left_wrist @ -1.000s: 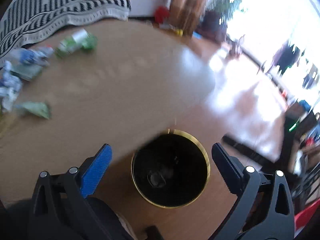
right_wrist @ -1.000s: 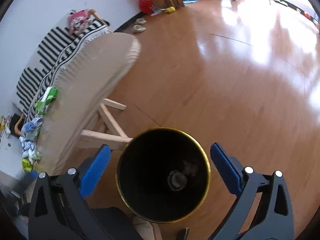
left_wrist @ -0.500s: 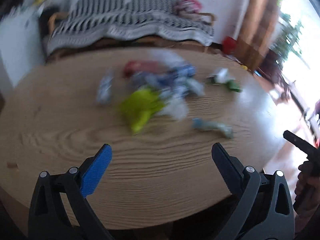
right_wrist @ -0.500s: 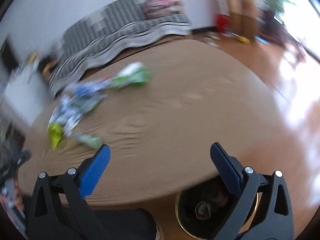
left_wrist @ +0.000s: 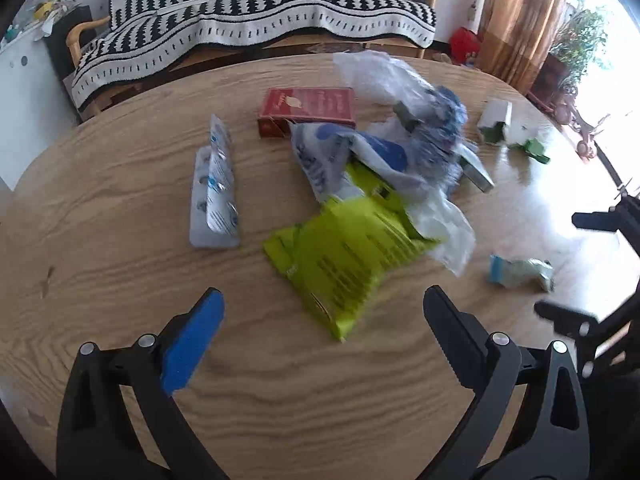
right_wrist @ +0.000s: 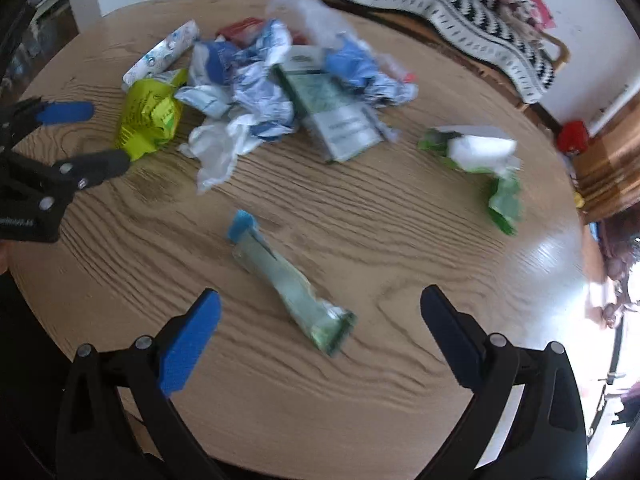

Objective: Collect trash
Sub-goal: 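Grasp silver-green wrapper strip with right gripper while left grasps yellow-green snack bag, then carry wrapper strip in right gripper and snack bag in left gripper to bin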

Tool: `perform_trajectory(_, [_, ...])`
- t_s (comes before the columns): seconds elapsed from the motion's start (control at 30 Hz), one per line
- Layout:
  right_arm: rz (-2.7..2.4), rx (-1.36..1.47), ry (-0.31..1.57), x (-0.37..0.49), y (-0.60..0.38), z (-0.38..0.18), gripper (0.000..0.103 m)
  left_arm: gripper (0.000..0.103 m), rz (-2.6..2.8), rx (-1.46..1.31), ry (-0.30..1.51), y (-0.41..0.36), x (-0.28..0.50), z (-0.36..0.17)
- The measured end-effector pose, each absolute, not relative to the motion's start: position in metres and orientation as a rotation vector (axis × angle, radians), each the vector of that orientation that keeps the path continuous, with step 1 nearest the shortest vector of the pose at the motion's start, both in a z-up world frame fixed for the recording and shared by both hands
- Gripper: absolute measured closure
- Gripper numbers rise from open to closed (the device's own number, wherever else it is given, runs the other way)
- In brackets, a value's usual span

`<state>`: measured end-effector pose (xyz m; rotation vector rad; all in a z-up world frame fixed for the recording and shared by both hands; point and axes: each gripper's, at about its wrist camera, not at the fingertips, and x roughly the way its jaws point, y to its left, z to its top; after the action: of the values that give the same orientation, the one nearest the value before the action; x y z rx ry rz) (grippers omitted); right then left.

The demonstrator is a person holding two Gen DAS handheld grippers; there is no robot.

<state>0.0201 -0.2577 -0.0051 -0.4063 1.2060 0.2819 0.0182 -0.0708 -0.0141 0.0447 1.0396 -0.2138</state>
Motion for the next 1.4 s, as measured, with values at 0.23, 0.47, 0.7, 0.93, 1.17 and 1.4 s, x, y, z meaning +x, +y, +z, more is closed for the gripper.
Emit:
perform_trajectory(0.23, [0.348, -0.412, 1.189, 0.030, -0.243, -0.035, 0.007, 0.006, -0.267, 0.138, 1.055, -0.090, 0.037, -0.027])
perform_trajectory(0.47, [0.432, -0.283, 1.149, 0.032, -0.268, -0.046, 0.005, 0.006, -0.289, 0.172, 1.082, -0.100, 0.047, -0.037])
perform_trajectory(0.7, [0.447, -0.275, 1.099, 0.029, -0.278, -0.046, 0.005, 0.006, -0.295, 0.179, 1.097, -0.101, 0.051, -0.044])
perform_trajectory(0.93, [0.442, -0.263, 1.090, 0.012, -0.287, -0.046, 0.014, 0.023, -0.350, 0.162, 1.012, -0.105, 0.041, -0.027])
perform_trajectory(1.17, [0.440, -0.141, 1.049, 0.003, -0.302, -0.031, 0.085, 0.063, -0.328, -0.006, 0.961, -0.079, 0.035, -0.003])
perform_trajectory(1.4, [0.377, -0.052, 0.933, -0.006, -0.319, -0.002, 0.085, 0.065, -0.296, -0.029, 0.934, -0.072, 0.033, 0.005])
